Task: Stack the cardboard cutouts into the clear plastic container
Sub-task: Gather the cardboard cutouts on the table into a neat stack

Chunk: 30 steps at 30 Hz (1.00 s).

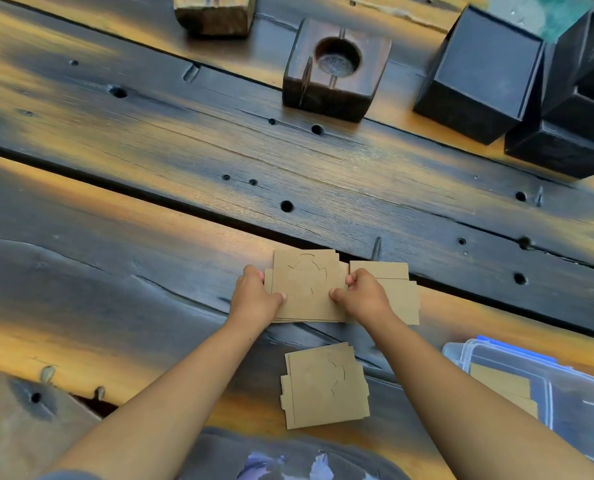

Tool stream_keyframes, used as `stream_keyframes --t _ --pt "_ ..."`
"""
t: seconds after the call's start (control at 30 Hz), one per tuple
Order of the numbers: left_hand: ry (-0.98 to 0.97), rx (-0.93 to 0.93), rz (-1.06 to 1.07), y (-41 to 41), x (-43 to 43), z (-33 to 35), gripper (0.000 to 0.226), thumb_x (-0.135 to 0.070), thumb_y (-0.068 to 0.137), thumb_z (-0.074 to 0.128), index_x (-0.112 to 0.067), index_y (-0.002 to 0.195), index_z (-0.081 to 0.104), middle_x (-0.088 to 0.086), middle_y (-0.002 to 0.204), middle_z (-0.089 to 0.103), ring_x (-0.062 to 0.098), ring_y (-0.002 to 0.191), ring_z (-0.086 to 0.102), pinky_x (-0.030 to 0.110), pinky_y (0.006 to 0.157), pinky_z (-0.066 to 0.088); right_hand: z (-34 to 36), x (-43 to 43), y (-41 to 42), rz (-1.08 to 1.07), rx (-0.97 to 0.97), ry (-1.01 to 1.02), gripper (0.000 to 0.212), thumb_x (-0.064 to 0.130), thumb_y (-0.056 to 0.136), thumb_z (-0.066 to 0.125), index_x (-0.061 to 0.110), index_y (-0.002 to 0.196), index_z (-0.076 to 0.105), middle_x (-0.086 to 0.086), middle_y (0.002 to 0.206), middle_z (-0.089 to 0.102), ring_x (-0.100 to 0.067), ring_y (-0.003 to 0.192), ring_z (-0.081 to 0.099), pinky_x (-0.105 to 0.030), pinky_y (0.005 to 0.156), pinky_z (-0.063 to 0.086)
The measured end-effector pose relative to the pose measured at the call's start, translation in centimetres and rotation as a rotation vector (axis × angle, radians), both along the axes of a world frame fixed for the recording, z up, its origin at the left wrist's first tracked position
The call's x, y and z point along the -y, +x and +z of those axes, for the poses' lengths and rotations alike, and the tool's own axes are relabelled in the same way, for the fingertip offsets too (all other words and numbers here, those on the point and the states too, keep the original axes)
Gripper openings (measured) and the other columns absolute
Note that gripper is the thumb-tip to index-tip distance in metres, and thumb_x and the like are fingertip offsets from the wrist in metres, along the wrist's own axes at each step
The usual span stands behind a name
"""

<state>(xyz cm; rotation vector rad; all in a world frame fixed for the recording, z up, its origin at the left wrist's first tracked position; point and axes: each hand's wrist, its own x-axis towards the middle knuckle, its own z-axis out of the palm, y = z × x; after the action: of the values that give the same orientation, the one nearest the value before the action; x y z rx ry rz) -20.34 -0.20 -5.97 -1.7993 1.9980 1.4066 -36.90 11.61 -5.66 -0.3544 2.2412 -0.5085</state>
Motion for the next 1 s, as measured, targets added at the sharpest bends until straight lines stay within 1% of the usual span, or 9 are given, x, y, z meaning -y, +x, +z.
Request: stream_keyframes --t 0.1,0.23,0.37,0.47,0.5,0.6,0.83,0.9,1.0 --pt "0.001 -0.007 -0.022 -1.0 -1.7 0.3 0.041 -0.025 0.075 0.078 -0.020 0.095 0.042 0.004 0.102 0.059 0.020 0.085 0.059 0.025 0.055 0.039 0.4 -1.9 -0.8 -0.008 -0.014 0.001 0.031 0.025 0.075 0.073 0.018 0.081 0.044 0.004 0.074 0.052 -0.024 0.077 0.054 -0.037 0.074 0.046" --pt "-0.003 -0.017 -0.044 -2.7 -3.7 0.5 0.042 -0.026 0.075 0.077 -0.019 0.097 0.042 0.003 0.103 0.057 0.019 0.085 0.057 0.026 0.058 0.038 0.9 -4.0 -2.3 -0.007 -0.036 0.005 0.031 0.025 0.076 0.073 0.017 0.083 0.045 0.002 0.078 0.054 -0.024 0.078 0.054 -0.034 0.067 0.040" --pt "-0.011 -0.025 -0.074 -4.7 -5.4 0.6 0.042 -0.024 0.076 0.077 -0.018 0.099 0.041 0.004 0.106 0.054 0.019 0.087 0.054 0.026 0.064 0.039 1.1 -5.4 -4.1 0.014 -0.051 0.057 0.031 0.025 0.076 0.072 0.015 0.085 0.045 -0.001 0.084 0.055 -0.024 0.079 0.053 -0.032 0.063 0.037" --pt "-0.001 -0.042 -0.086 -6.3 -6.5 0.5 0.043 -0.022 0.076 0.077 -0.017 0.098 0.041 0.005 0.105 0.054 0.021 0.088 0.056 0.024 0.059 0.037 1.0 -6.5 -5.5 0.009 -0.062 0.077 0.031 0.025 0.075 0.072 0.017 0.080 0.042 -0.001 0.083 0.055 -0.023 0.077 0.051 -0.030 0.054 0.033" --pt "0.000 -0.043 -0.089 -6.8 -6.9 0.4 0.043 -0.022 0.076 0.077 -0.017 0.098 0.041 0.006 0.106 0.053 0.021 0.087 0.055 0.026 0.061 0.038 1.0 -6.9 -6.0 0.004 -0.062 0.079 0.032 0.025 0.075 0.072 0.019 0.077 0.040 0.000 0.082 0.054 -0.022 0.076 0.051 -0.029 0.053 0.032" --pt "0.003 -0.033 -0.105 -8.4 -7.8 0.0 0.044 -0.023 0.076 0.077 -0.017 0.100 0.041 0.007 0.107 0.054 0.021 0.086 0.054 0.029 0.067 0.040 0.8 -8.0 -7.4 -0.018 -0.068 0.086 0.034 0.024 0.075 0.071 0.021 0.073 0.037 0.000 0.080 0.053 -0.022 0.076 0.050 -0.030 0.054 0.032" --pt "0.004 -0.051 -0.109 -10.8 -9.5 -1.0 0.043 -0.023 0.075 0.076 -0.019 0.101 0.042 0.006 0.110 0.056 0.019 0.085 0.055 0.026 0.064 0.040 -0.2 -10.0 -9.2 -0.073 -0.076 0.061 0.030 0.022 0.075 0.070 0.019 0.079 0.041 -0.004 0.087 0.059 -0.022 0.075 0.052 -0.029 0.052 0.031" --pt "0.007 -0.045 -0.112 -11.0 -9.9 -1.2 0.044 -0.023 0.075 0.076 -0.017 0.103 0.043 0.006 0.112 0.056 0.019 0.088 0.055 0.027 0.068 0.041 -0.7 -10.2 -9.4 -0.081 -0.083 0.053 0.029 0.021 0.074 0.070 0.018 0.080 0.042 -0.004 0.088 0.059 -0.023 0.076 0.052 -0.030 0.055 0.031" --pt "0.001 -0.025 -0.108 -11.3 -10.1 -1.5 0.043 -0.023 0.075 0.077 -0.017 0.102 0.043 0.006 0.111 0.055 0.020 0.090 0.056 0.028 0.068 0.041 -1.2 -10.5 -9.7 -0.086 -0.085 0.034 0.028 0.022 0.074 0.070 0.016 0.085 0.045 -0.008 0.094 0.062 -0.026 0.084 0.056 -0.029 0.065 0.034"
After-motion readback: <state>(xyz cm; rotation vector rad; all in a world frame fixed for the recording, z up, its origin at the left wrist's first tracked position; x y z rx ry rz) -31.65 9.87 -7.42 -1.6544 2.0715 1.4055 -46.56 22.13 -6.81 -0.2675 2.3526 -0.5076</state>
